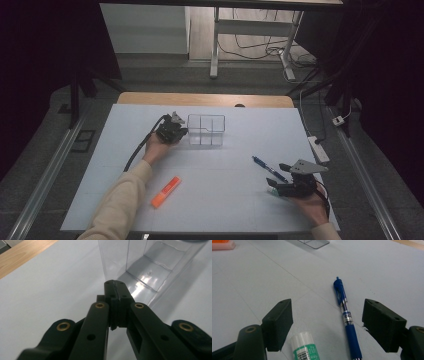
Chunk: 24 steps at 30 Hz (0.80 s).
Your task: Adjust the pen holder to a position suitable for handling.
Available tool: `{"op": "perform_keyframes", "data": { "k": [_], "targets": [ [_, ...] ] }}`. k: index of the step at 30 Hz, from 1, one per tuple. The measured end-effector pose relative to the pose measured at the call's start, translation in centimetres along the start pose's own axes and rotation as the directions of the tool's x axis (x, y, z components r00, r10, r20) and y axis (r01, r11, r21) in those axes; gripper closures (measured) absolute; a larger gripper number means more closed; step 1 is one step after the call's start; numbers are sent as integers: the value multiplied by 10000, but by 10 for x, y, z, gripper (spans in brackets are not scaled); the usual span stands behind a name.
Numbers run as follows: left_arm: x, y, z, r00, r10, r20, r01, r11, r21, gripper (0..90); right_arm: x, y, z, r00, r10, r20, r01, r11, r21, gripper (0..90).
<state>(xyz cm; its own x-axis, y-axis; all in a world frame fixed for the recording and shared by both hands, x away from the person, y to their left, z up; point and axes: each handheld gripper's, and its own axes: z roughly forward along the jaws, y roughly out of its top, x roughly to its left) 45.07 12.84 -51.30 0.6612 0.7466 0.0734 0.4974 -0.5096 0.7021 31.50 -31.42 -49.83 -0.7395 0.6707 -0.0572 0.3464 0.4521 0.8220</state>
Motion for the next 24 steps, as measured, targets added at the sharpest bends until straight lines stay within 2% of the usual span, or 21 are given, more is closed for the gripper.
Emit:
{"op": "perform_keyframes", "data": {
  "k": [6,10,17,21,24],
  "targets": [
    [2,0,-2,9999,-32,123,34,9999,-97,891,0,0,-1,10000,-3,12,3,10000,7,241],
    [6,-3,-8,9995,-264,188,265,9996,-56,892,0,0,-2,10000,-14,74,14,10000,28,241],
    [4,-15,-30,9982,-503,315,513,9982,-311,891,-2,-1,-2,10000,68,35,-67,9999,-104,242],
    [0,-20,-43,9977,-418,532,440,9982,-415,891,-2,0,-3,10000,49,35,-48,9999,-146,241],
    [-2,-25,-54,9956,-594,727,637,9962,-589,885,-3,0,-4,10000,54,44,-53,9999,-144,242]
  ]
}}
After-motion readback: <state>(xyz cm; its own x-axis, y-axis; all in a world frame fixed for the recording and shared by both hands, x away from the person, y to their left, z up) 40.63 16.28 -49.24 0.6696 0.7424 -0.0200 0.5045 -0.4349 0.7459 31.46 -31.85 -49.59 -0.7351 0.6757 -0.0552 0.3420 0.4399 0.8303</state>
